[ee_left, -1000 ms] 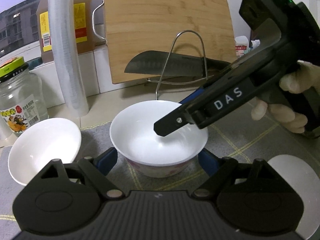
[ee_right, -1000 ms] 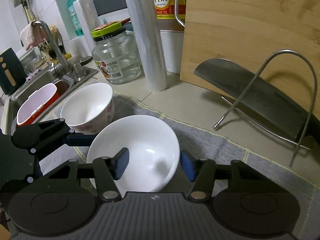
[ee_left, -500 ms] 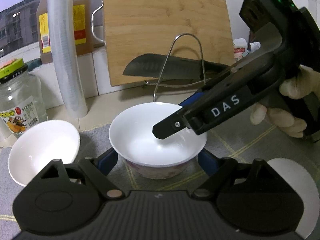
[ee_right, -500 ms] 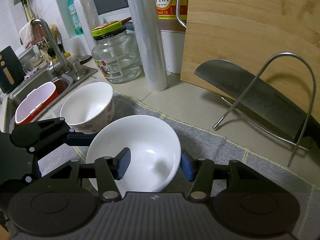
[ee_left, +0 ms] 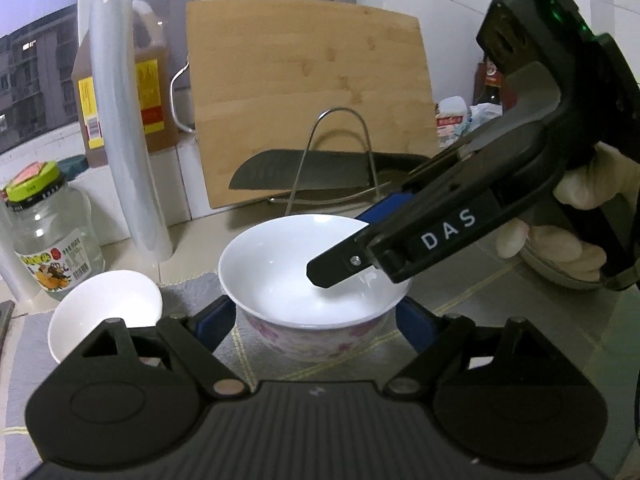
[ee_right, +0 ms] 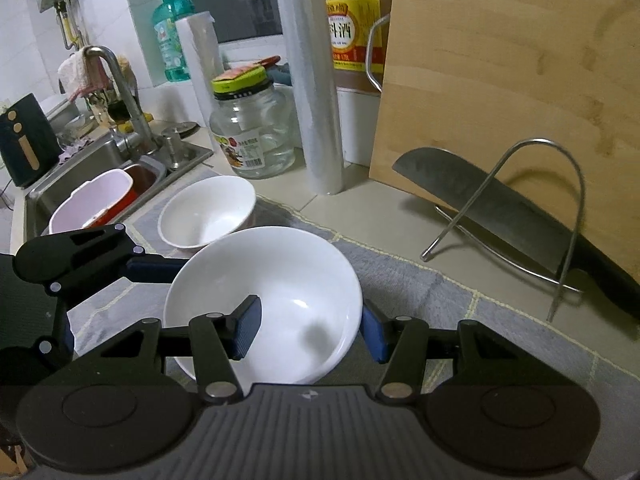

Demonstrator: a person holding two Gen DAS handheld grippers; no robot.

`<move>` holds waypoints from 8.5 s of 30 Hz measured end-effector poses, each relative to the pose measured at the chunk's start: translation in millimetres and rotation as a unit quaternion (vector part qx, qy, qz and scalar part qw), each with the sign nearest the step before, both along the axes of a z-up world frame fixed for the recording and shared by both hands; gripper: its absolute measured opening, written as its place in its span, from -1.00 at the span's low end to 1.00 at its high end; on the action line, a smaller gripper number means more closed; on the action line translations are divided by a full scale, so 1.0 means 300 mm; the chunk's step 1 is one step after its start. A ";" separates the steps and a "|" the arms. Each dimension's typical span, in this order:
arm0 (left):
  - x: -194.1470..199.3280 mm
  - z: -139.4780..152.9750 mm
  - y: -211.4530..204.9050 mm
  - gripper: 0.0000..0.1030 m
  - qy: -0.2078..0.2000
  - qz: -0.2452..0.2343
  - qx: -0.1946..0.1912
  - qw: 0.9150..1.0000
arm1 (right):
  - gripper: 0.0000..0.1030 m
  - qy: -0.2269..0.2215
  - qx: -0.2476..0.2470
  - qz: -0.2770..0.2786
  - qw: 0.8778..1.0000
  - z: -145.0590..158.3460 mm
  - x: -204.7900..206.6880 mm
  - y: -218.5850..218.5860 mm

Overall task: Organize plates and bowls
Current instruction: 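Lift the second bowl with the right gripper and carry it to the first bowl, then lower the second bowl into the first bowl and open the right gripper, then move the right gripper to the last floral bowl and grasp its rim, then lift the last bowl with the right gripper and carry it to the bowl stack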

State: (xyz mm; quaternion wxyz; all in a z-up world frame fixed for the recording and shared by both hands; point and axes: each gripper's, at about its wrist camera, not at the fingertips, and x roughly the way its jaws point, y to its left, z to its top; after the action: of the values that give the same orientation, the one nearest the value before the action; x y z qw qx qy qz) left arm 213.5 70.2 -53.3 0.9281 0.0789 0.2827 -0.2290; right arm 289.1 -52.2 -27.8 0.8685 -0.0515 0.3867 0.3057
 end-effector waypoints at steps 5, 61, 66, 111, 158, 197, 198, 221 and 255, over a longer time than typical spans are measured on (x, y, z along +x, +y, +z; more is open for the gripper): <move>-0.057 0.032 -0.017 0.68 -0.007 -0.001 -0.003 1.000 | 0.14 -0.016 0.006 -0.003 1.000 0.043 -0.071 -0.020; -0.344 -0.032 -0.158 0.68 0.050 -0.043 0.008 0.998 | 0.14 0.002 -0.016 -0.025 1.000 -0.036 -0.419 -0.155; -0.347 -0.037 -0.168 0.68 0.049 -0.047 0.016 0.998 | 0.15 0.001 -0.018 -0.027 0.999 -0.040 -0.420 -0.160; -0.430 0.055 -0.090 0.86 0.026 0.116 0.006 0.993 | 1.00 -0.026 0.022 0.015 0.999 0.030 -0.372 -0.241; 0.117 -0.159 0.426 0.86 0.039 0.182 0.005 0.983 | 1.00 0.002 -0.040 -0.010 0.999 0.029 0.115 0.372; 0.168 -0.151 0.434 0.68 0.027 0.132 -0.008 0.991 | 0.14 0.050 -0.022 0.073 0.996 -0.128 0.377 0.568; 0.168 -0.151 0.434 0.68 0.026 0.132 -0.007 0.991 | 0.14 0.049 -0.022 0.073 0.996 -0.128 0.377 0.569; 0.138 -0.096 0.419 0.67 0.017 0.110 0.000 0.994 | 0.15 0.033 -0.031 0.078 0.996 -0.056 0.310 0.563; -0.201 0.065 0.310 0.67 0.013 0.050 0.028 0.998 | 0.15 0.019 -0.002 0.065 0.998 0.104 -0.104 0.398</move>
State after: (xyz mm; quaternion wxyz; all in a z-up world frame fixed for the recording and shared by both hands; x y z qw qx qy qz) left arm 153.2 163.2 -33.7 0.9321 0.0878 0.3049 -0.1748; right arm 257.9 67.2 3.3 0.8392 -0.0727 0.3994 0.3618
